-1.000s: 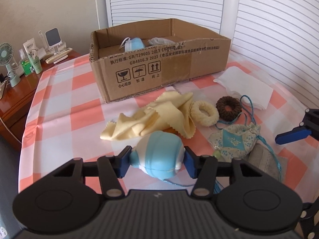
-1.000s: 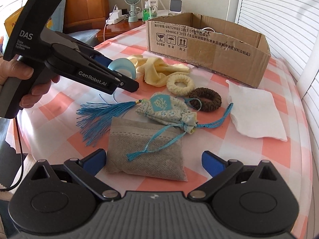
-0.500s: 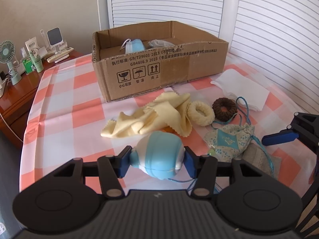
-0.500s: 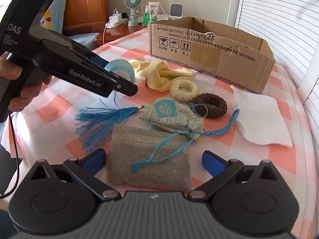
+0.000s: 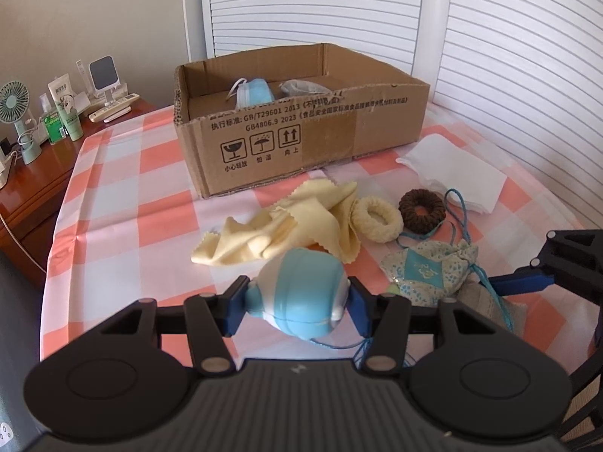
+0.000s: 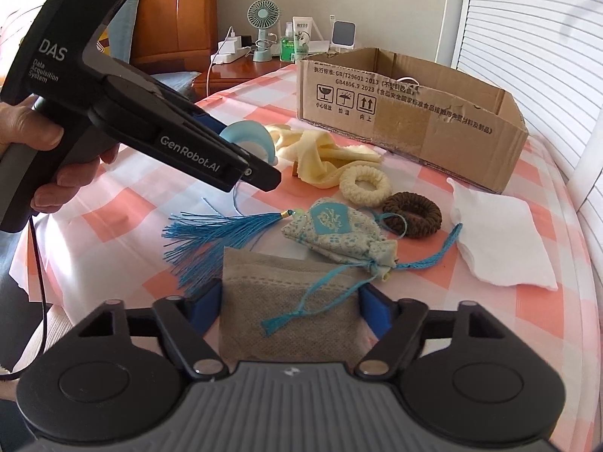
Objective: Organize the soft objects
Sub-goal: 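Grasp the larger grey linen sachet with the right gripper and lift it, then carry the blue ball into the box and release it with the left gripper while the right holds the sachet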
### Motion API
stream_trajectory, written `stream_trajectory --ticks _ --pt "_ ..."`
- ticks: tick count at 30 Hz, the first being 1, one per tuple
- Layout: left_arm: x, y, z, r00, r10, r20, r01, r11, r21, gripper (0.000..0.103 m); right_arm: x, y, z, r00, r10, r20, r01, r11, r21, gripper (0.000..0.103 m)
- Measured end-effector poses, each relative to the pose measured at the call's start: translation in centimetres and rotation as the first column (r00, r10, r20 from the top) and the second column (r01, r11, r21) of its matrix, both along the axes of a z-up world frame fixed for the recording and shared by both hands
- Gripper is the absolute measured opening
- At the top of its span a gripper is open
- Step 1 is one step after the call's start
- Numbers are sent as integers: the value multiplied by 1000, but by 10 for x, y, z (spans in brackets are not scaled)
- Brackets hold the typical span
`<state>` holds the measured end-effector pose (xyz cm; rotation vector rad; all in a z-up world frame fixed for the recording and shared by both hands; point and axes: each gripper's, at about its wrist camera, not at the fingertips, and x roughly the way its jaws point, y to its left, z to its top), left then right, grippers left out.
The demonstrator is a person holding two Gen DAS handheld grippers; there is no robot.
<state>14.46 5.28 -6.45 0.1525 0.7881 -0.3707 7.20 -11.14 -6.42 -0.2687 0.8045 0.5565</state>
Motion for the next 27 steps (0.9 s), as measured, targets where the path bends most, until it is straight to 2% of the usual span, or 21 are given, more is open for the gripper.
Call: stream_trajectory --ticks 5,8,16,27 --pt "-2 1 2 1000 1 4 -1 1000 1 54 -4 -6 3 1000 -9 5 9 1000 7 65" --pt "-3 2 3 1000 2 5 -2 1000 5 54 -8 -9 5 1000 -8 12 8 1000 -4 62" --pt "-6 -1 5 1000 -17 1 17 1000 14 54 -16 -20 12 1000 -17 20 18 999 -37 57" --pt "-18 0 20 998 -49 -26 50 998 39 53 -18 -36 33 999 -17 47 20 998 -66 56"
